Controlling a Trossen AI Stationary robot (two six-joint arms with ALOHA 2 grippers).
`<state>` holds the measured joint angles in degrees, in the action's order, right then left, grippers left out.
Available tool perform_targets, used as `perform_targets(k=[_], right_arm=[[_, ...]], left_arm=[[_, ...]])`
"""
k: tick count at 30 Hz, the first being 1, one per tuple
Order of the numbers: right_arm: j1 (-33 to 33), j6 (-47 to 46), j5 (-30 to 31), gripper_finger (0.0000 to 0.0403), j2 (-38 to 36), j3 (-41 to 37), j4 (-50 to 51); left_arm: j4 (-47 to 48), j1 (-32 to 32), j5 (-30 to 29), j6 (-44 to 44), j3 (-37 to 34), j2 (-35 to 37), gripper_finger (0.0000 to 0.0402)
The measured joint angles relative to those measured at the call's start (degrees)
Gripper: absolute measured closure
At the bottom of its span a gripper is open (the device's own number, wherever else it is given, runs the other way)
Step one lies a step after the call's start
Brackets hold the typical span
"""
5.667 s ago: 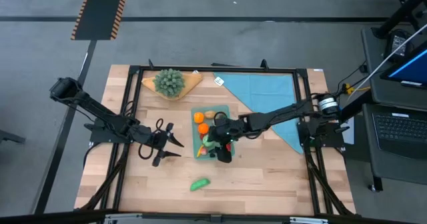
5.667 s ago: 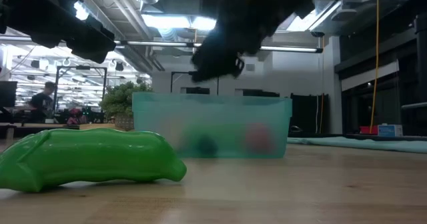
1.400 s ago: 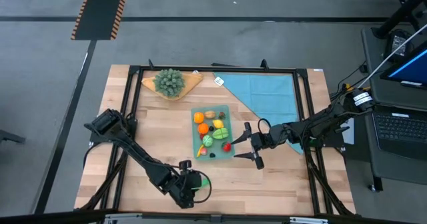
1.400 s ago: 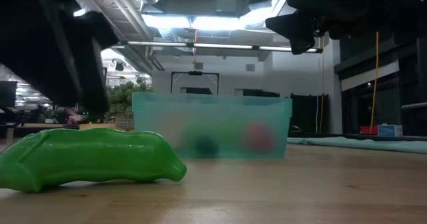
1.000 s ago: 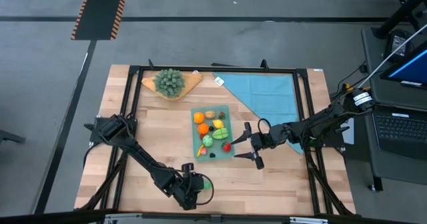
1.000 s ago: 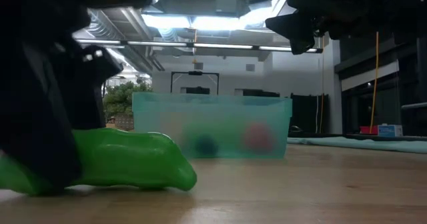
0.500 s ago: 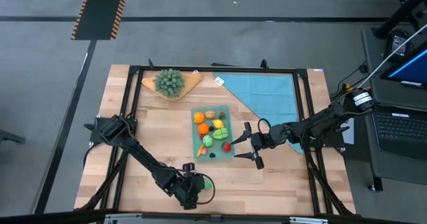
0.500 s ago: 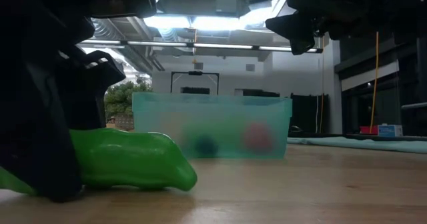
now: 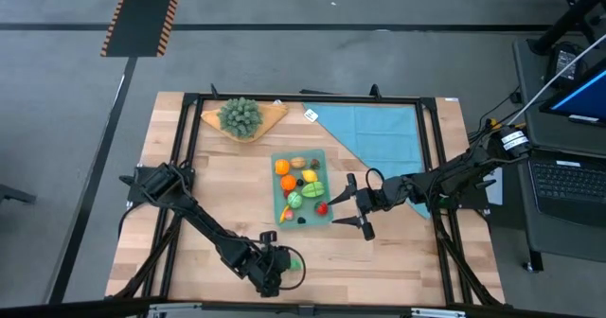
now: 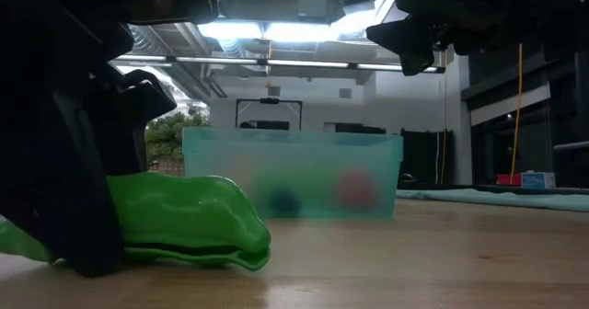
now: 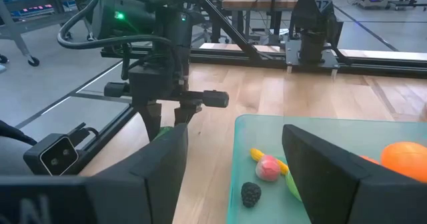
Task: Pick and placing Produce into tupperware
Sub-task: Put the peas into the bin
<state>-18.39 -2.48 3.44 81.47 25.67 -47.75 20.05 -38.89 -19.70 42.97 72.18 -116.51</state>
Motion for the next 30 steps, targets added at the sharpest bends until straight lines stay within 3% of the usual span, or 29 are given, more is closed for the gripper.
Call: perform_targets(k=[6, 15, 25, 30], right_arm=[[0.0, 0.0, 0.0, 0.0157, 0.0, 0.0, 0.0], [0.0, 0.0, 0.0, 0.0157, 0.0, 0.0, -0.1], [0.0, -0.1, 0.0, 0.0157, -0.4, 0.0, 0.4], [0.0, -0.2, 0.0, 0.0157, -3.3, 0.0, 3.9]], left_arm=[[2.0, 0.1, 1.0, -1.6, -0.1, 1.2, 0.0278], [13.0, 0.8, -0.3, -3.1, -0.2, 9.4, 0.0287], [20.8, 0.7, -12.5, -10.8, -0.1, 22.5, 0.0289], [20.6, 0.9, -14.3, -13.1, -3.4, 28.8, 0.0289]])
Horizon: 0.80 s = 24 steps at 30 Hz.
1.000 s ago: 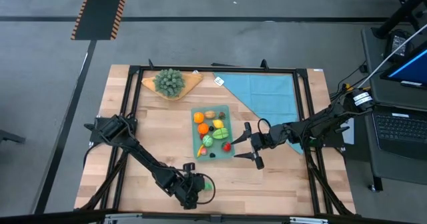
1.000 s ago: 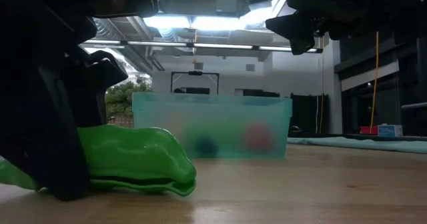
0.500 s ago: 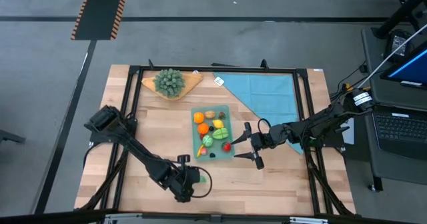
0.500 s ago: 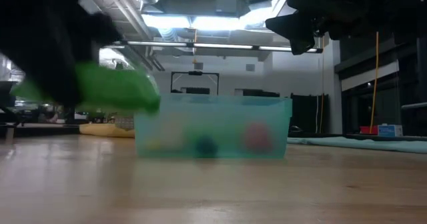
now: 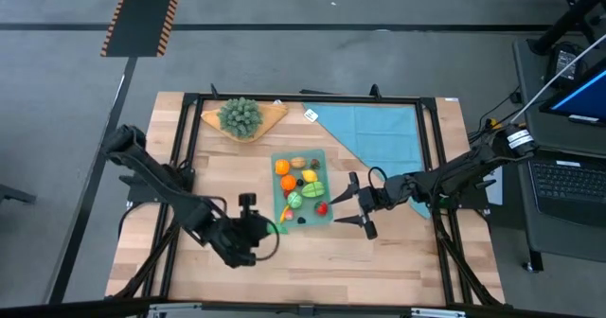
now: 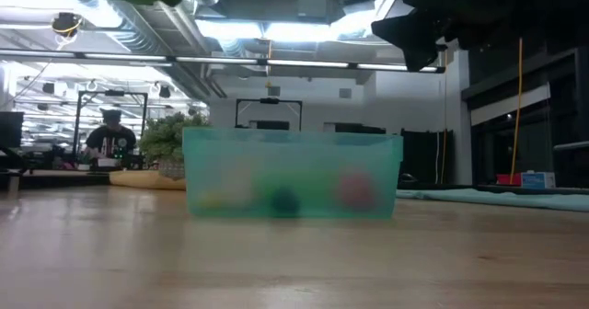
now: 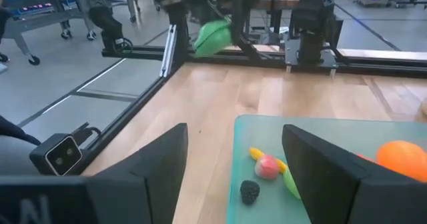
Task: Pick and placing Produce into tupperware
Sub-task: Put the peas into the bin
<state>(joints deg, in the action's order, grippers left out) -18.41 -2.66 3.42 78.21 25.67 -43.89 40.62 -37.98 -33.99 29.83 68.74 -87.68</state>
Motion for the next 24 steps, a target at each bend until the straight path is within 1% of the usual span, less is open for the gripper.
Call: perform_targets(k=[4, 6, 10, 13, 16, 20, 22, 24], right_arm=[[-0.9, -1.4, -0.1, 0.0157, -3.0, 0.0, 4.6], [-1.9, -1.6, -0.5, 0.0157, -4.4, 0.0, 7.1], [-4.3, -1.6, -0.5, 0.0157, -4.9, 0.0, 8.7], [-5.7, -1.6, 0.1, 0.0157, -4.5, -1.2, 7.4], [-6.5, -2.4, 2.0, 0.0157, -4.5, -4.3, 2.7], [-6.6, -1.8, 2.6, 0.0157, -4.5, -9.0, -8.8], [-6.6, -1.6, 2.6, 0.0157, -4.5, -10.9, -13.2], [-6.6, -1.9, 2.6, 0.0157, -4.5, -12.3, -15.0]], left_arm=[[-3.5, 1.2, -0.6, -1.1, -6.0, 5.4, 0.0287], [-8.0, 2.0, -1.1, -2.8, -10.0, 8.4, 0.0287], [-21.2, 4.3, -0.6, -7.6, -19.8, 14.9, 0.0289], [-32.7, 6.6, 1.9, -11.7, -27.2, 19.4, 0.0289], [-44.1, 8.8, 5.9, -15.1, -33.6, 22.4, 0.0289], [-59.0, 11.8, 11.3, -18.9, -40.9, 23.3, 0.0286], [-64.2, 13.3, 13.6, -19.8, -43.6, 23.3, 0.0287], [-67.4, 14.9, 15.3, -19.9, -45.5, 23.2, 0.0289]])
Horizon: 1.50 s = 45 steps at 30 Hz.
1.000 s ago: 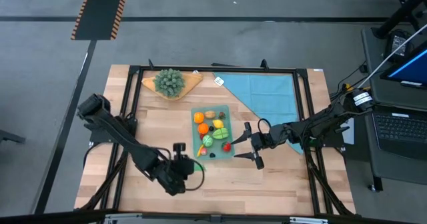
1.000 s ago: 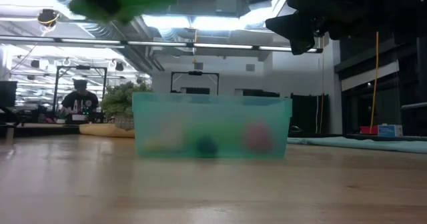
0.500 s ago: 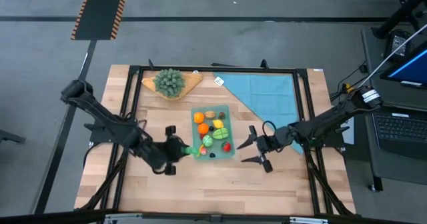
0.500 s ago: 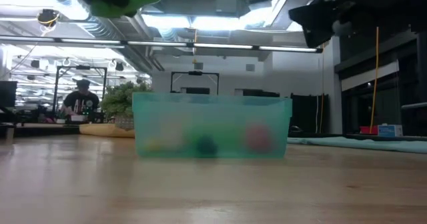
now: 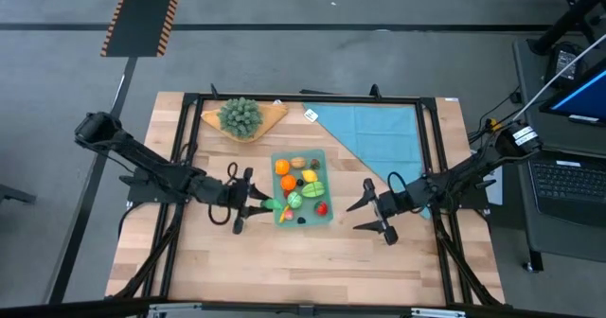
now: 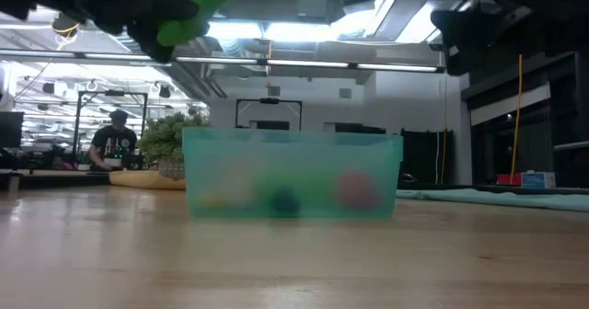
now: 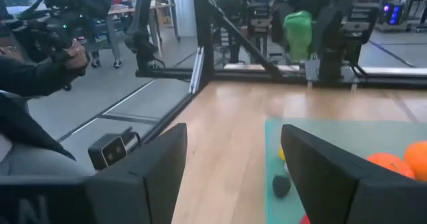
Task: Pick and placing Produce into tupperware
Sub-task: Put the peas into the bin
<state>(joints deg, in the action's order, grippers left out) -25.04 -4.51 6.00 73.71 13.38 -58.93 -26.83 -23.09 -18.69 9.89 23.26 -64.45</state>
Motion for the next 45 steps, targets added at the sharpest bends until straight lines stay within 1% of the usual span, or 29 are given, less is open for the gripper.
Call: perform_targets(k=[5, 8, 11, 17, 23, 28, 32, 35, 38, 41, 45], right_arm=[[0.6, -1.1, 0.0, 0.0157, 0.0, -0.8, -0.5], [0.9, -1.3, 0.1, 0.0157, 0.0, -0.8, -0.5], [0.9, -1.4, 0.1, 0.0157, 0.0, -0.8, -0.5], [0.9, -1.4, 0.1, 0.0157, 0.0, -0.8, -0.5], [0.9, -1.3, 0.1, 0.0157, 0.0, -0.8, -0.5], [0.9, -1.3, 0.1, 0.0157, 0.0, -0.8, -0.4], [0.9, -1.3, 0.1, 0.0157, 0.0, -0.8, -0.4], [0.9, -1.3, 0.1, 0.0157, 0.0, -0.8, -0.4], [0.9, -1.4, 0.1, 0.0157, 0.0, -0.8, -0.4], [0.9, -1.3, 0.1, 0.0157, 0.0, -0.8, -0.4], [0.9, -1.4, 0.1, 0.0157, 0.0, -0.8, -0.3]], left_arm=[[-6.8, 2.8, 4.7, -1.5, -2.7, 0.0, 0.0289], [-6.9, 4.2, 5.5, -1.6, -2.9, 0.0, 0.0285], [-7.2, 5.3, 7.7, -1.6, -2.9, 0.0, 0.0283], [-7.8, 7.2, 8.1, -1.0, -2.9, 0.0, 0.0289], [-10.5, 9.3, 11.8, -1.3, -2.9, 0.0, 0.0279], [-11.8, 11.1, 12.7, -1.4, -2.9, -0.2, 0.0289], [-16.0, 12.0, 13.3, -1.5, -2.9, -2.6, 0.0287], [-19.4, 12.8, 14.6, -1.5, -2.9, -6.0, 0.0279], [-22.9, 14.0, 16.2, -1.5, -2.4, -10.1, 0.0283], [-23.9, 15.5, 18.9, -1.5, 0.1, -14.1, 0.0289], [-23.8, 17.9, 23.7, -2.6, 4.7, -19.1, 0.0285]])
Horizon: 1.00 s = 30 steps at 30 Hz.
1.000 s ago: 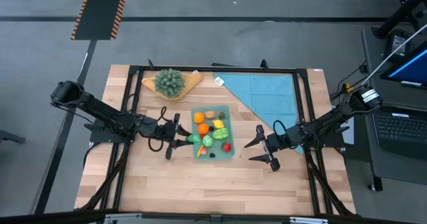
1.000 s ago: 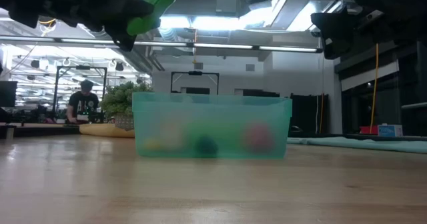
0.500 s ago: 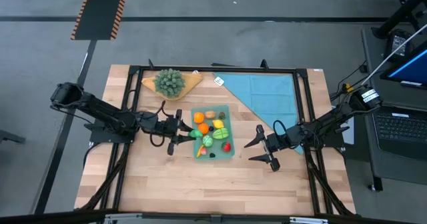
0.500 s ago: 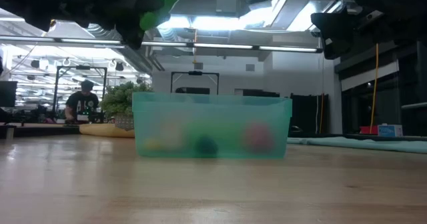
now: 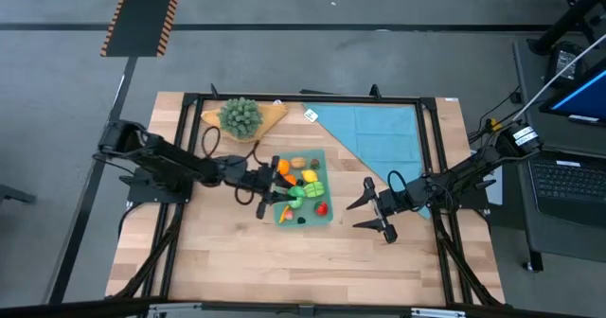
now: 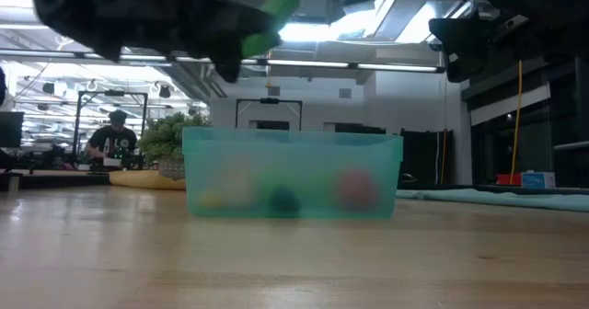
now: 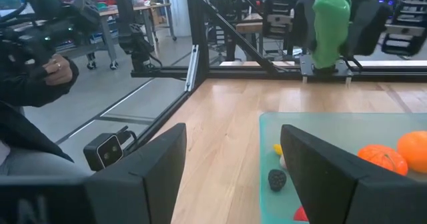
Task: Pick and placing Produce into tupperware
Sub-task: Put the peas into the bin
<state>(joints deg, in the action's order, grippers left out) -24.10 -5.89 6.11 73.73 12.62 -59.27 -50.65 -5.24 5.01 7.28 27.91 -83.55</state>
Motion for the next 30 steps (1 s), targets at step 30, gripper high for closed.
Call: perform_targets(k=[30], right_arm=[[0.0, -0.1, 0.0, 0.0157, 0.0, 0.0, 0.8]], left_arm=[[65.5, 2.3, -0.1, 4.5, 29.6, -3.6, 0.0284]])
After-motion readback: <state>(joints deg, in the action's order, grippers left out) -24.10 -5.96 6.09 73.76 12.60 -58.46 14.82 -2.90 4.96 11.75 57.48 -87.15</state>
